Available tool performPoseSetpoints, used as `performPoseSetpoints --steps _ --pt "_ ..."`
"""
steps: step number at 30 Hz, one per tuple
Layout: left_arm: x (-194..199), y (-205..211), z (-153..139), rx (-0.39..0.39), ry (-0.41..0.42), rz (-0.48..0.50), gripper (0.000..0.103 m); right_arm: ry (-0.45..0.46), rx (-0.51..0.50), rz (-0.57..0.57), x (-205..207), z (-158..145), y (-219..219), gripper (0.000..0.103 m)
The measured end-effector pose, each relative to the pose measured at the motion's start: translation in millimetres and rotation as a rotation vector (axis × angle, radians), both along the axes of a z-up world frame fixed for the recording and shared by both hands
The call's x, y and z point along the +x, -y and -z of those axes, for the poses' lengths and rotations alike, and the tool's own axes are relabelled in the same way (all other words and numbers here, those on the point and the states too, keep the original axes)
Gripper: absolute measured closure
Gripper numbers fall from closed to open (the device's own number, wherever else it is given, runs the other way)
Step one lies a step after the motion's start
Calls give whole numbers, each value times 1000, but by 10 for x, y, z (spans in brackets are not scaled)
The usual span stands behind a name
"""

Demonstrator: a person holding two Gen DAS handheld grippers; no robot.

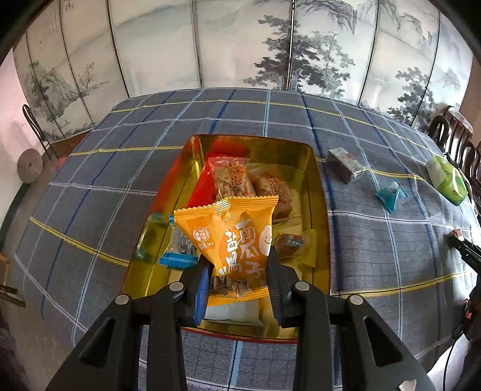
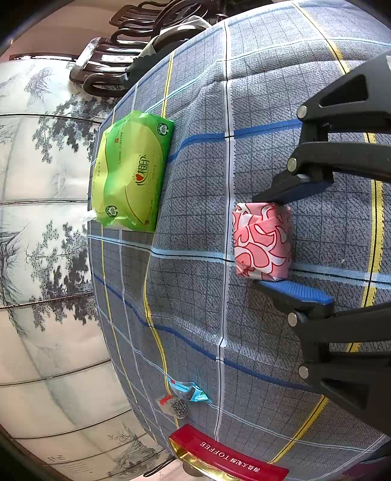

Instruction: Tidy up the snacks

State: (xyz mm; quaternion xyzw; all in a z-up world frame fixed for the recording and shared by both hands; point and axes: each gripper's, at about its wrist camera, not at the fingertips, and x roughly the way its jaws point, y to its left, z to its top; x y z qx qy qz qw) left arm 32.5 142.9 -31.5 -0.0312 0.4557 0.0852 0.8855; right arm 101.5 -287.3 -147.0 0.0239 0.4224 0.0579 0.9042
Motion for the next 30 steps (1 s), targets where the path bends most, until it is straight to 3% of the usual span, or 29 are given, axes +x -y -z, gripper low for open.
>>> performPoseSetpoints --steps 30 --pt "67 20 257 23 -45 18 72 -1 -1 -1 2 -3 3 54"
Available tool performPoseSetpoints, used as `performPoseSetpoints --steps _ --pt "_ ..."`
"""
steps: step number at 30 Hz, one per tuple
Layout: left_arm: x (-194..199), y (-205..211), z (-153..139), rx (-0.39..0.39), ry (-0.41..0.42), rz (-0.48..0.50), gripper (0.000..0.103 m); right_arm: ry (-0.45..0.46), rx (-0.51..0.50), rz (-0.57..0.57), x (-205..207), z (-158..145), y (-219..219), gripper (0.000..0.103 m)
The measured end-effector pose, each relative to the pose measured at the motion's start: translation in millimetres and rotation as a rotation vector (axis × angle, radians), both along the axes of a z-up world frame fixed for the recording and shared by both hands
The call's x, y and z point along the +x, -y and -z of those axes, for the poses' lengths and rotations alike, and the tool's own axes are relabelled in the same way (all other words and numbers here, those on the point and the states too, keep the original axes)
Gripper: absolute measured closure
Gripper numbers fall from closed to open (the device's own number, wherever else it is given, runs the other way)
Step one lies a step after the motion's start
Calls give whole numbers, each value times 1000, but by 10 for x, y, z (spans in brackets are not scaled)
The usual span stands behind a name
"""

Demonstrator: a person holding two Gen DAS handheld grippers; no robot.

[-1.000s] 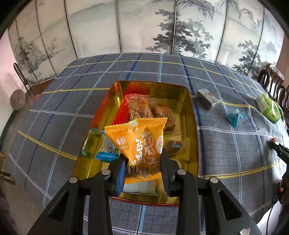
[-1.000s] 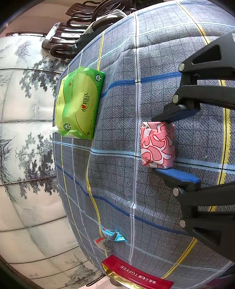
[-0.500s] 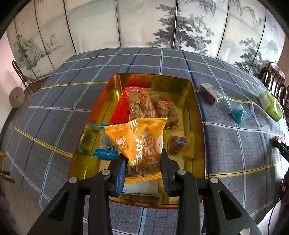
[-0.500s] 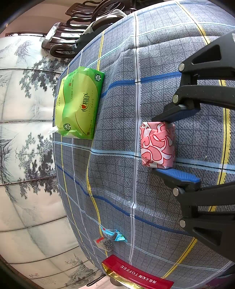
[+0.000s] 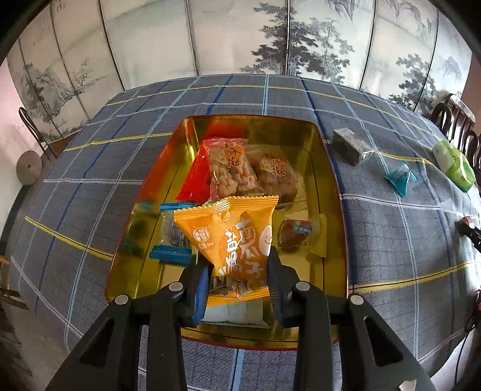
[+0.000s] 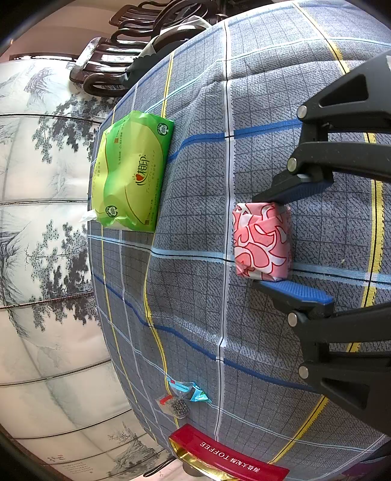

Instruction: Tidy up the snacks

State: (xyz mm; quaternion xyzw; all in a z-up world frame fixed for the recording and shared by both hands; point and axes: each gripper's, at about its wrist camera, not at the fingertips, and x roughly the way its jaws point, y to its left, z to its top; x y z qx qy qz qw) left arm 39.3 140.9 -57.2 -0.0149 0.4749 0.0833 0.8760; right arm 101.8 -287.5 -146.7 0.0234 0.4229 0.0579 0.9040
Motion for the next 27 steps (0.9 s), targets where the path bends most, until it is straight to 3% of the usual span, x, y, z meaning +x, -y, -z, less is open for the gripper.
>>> performPoseSetpoints --steps 14,21,27 --pt "1 42 64 30 2 13 68 0 0 -1 0 -2 2 54" --pt "-56 114 -19 85 61 26 39 0 -2 -1 -1 -3 1 54" --pt "-123 184 -154 141 135 35 28 -1 -1 -1 0 -4 1 54"
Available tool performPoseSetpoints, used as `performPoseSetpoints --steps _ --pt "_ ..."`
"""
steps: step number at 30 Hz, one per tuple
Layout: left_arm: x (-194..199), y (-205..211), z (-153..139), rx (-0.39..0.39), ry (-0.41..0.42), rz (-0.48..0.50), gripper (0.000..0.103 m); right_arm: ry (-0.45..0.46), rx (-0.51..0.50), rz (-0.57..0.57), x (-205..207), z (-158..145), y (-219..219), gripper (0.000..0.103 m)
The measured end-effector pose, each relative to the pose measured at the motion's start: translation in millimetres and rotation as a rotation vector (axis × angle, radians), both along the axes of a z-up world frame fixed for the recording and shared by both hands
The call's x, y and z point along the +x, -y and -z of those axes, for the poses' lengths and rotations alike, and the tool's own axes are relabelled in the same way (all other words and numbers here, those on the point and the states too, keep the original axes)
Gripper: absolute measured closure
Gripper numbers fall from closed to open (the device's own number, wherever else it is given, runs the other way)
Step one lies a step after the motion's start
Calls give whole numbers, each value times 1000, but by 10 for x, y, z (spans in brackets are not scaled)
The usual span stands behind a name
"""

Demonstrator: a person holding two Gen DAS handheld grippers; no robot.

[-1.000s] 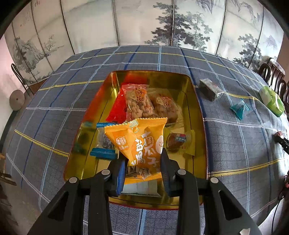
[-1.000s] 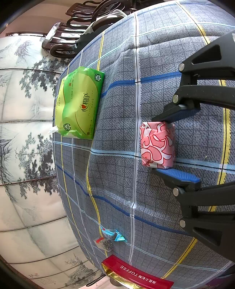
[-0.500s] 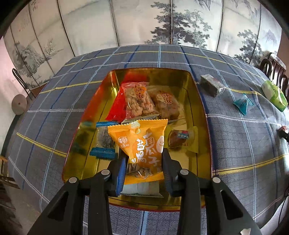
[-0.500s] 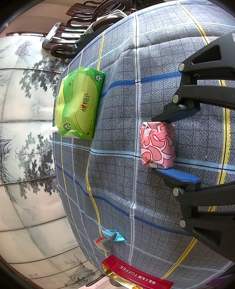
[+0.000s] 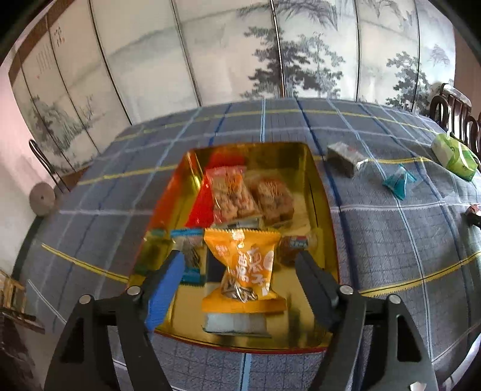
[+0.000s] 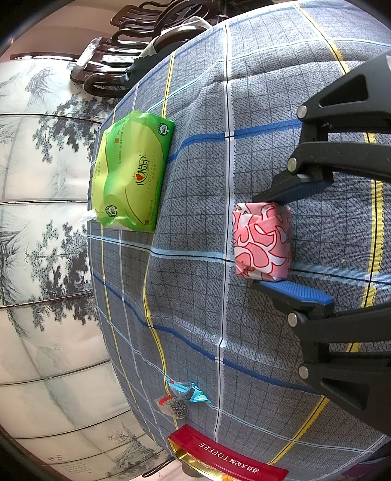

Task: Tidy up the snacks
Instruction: 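Carry the pink patterned packet into the gold tin and open the right tool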

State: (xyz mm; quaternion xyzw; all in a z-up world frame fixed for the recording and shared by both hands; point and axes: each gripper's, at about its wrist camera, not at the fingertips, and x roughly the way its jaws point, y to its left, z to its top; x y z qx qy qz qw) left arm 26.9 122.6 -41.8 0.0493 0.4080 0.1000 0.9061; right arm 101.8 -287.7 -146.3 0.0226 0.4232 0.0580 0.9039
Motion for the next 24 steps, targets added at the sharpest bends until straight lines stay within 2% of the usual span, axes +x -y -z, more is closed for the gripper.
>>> performPoseSetpoints --steps 4,15,24 --pt "-35 -12 -74 15 46 1 26 0 -4 0 -2 -1 0 54" --pt "-35 -175 -101 27 68 -36 26 14 -41 -19 -37 -23 -99 56" --pt "-71 -403 -98 15 86 -79 26 5 35 -40 -149 -40 -315 56"
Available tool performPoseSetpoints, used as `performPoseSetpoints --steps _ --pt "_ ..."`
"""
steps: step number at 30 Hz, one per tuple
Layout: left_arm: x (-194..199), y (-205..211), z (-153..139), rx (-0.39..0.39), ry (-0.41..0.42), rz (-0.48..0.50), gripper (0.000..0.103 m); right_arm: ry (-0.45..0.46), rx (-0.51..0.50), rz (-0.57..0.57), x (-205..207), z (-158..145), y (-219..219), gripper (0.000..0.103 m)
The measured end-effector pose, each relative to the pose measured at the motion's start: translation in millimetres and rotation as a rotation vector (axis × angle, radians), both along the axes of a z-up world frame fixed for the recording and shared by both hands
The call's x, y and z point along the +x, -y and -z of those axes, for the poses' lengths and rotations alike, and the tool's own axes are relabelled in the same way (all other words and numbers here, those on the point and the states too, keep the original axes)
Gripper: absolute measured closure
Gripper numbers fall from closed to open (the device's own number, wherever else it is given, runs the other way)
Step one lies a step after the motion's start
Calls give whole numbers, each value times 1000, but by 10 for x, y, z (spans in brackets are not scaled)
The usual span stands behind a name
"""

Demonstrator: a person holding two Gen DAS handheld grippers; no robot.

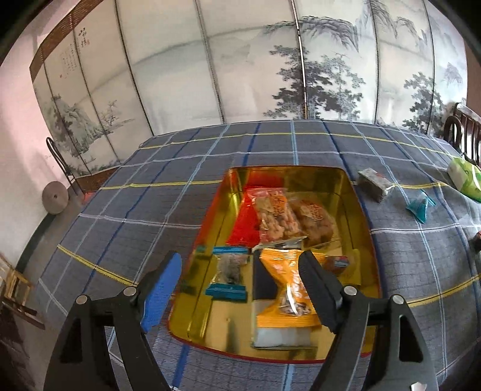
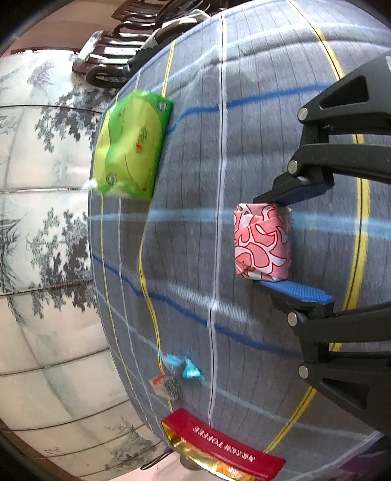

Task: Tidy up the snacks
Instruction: 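Carry the pink patterned packet into the gold tin and open the right tool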

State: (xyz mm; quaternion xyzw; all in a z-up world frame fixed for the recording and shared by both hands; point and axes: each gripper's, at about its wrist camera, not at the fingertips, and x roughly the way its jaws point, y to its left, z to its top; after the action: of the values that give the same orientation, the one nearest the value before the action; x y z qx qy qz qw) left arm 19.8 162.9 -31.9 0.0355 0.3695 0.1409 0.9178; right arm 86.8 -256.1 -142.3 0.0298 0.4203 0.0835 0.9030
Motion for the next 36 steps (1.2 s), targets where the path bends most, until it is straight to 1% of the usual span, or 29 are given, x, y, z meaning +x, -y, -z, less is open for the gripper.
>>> performPoseSetpoints --steps 6,12,18,19,21,22,24,25,32,36 --pt "-30 -133 46 -13 -1 -20 26 19 27 -64 -16 -148 -371 56" --pt "-71 -327 93 -55 4 -46 26 49 34 -192 -12 -383 -1003 56" --pt "-90 -550 132 -102 -6 -74 25 79 77 -322 4 -607 -1715 56" --pt "-99 -581 138 -108 -8 -78 24 82 84 -338 5 -635 -1811 56" --pt "-122 -634 128 -127 -2 -74 16 79 106 -383 49 -701 -2054 56" --pt "-132 -645 120 -128 0 -76 14 80 110 -399 65 -721 -2160 56" --pt "-154 -670 93 -124 -1 -84 3 78 119 -442 120 -770 -2409 56" --pt "-165 -677 76 -126 -2 -81 1 76 121 -462 148 -787 -2527 56" --pt "-242 -691 -38 -124 33 -75 1 44 120 -557 326 -743 -3219 56" --pt "-269 -701 -64 -111 53 -75 1 19 115 -562 414 -654 -3413 56"
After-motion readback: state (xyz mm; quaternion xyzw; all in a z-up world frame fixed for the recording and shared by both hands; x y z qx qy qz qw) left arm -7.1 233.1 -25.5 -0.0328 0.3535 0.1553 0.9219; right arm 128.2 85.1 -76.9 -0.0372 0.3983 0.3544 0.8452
